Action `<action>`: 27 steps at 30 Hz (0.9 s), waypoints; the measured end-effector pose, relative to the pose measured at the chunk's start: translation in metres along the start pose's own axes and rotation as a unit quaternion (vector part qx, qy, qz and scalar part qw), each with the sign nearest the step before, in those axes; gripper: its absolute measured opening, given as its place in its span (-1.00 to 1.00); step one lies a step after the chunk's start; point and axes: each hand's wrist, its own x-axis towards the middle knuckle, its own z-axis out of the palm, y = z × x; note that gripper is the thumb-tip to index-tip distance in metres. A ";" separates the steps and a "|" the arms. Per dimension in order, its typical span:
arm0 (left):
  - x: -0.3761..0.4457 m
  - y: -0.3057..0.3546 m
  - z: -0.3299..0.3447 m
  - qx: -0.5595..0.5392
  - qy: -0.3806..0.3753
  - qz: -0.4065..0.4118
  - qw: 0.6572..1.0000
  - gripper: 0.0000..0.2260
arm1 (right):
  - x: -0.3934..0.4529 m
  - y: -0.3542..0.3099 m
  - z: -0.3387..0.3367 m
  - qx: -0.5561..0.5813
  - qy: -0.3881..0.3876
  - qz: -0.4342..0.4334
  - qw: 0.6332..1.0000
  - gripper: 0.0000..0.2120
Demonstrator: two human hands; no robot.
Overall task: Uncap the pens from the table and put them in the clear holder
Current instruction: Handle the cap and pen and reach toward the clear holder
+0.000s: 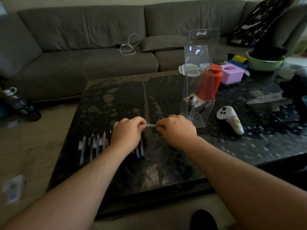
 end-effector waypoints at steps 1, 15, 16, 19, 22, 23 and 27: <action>0.000 0.000 0.001 -0.014 -0.008 -0.001 1.000 -0.89 | 0.000 -0.001 0.000 0.000 0.005 -0.001 1.000 -0.77; -0.001 -0.010 -0.007 -0.177 0.009 0.021 0.984 -0.87 | -0.001 -0.009 -0.008 0.016 0.081 -0.074 0.994 -0.83; -0.002 -0.009 -0.007 -0.177 0.015 0.019 0.984 -0.88 | -0.001 -0.009 -0.008 0.014 0.084 -0.075 0.994 -0.82; -0.002 -0.004 -0.009 -0.179 0.019 0.012 0.984 -0.88 | -0.001 -0.010 -0.008 0.002 0.102 -0.070 0.992 -0.78; -0.001 0.001 -0.013 -0.181 0.028 0.024 0.983 -0.87 | -0.001 -0.009 -0.010 0.017 0.108 -0.044 0.993 -0.77; 0.000 0.002 -0.013 -0.179 0.032 0.028 0.983 -0.86 | -0.002 -0.009 -0.011 0.027 0.104 -0.036 0.994 -0.76; -0.001 0.006 -0.014 -0.169 0.027 0.025 0.985 -0.87 | 0.000 -0.003 -0.015 0.040 0.070 -0.038 0.996 -0.77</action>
